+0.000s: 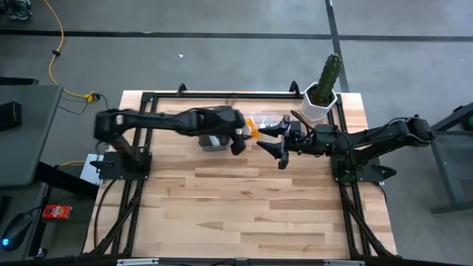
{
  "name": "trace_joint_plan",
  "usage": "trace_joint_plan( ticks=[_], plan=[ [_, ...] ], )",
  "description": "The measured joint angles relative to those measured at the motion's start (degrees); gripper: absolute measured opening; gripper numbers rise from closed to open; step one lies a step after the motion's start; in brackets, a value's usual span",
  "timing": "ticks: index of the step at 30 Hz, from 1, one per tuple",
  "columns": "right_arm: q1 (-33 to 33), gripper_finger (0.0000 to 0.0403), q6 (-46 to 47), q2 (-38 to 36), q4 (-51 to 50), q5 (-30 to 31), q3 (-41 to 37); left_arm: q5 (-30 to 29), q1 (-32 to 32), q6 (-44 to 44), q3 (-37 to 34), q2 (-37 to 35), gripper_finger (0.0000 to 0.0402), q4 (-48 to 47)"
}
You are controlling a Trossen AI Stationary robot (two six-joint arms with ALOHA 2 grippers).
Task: Pick and place medicine bottles into bin by pill shape (circle, oval)
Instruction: Put the orange capsule bottle into the transparent bin
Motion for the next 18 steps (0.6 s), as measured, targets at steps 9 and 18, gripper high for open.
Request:
trace_joint_plan(
  ticks=[9, 18],
  plan=[
    [0.00, 0.0226, -0.02, 0.00, -0.03, 0.00, 0.00, -4.18, -0.01, 4.66, 7.61, 13.28, 0.0202, -1.72],
    [0.00, 0.0226, 0.00, 0.00, -0.17, 0.00, 0.00, -6.81, -0.01, 8.46, 7.68, 15.17, 0.0202, -1.76]
  ],
)
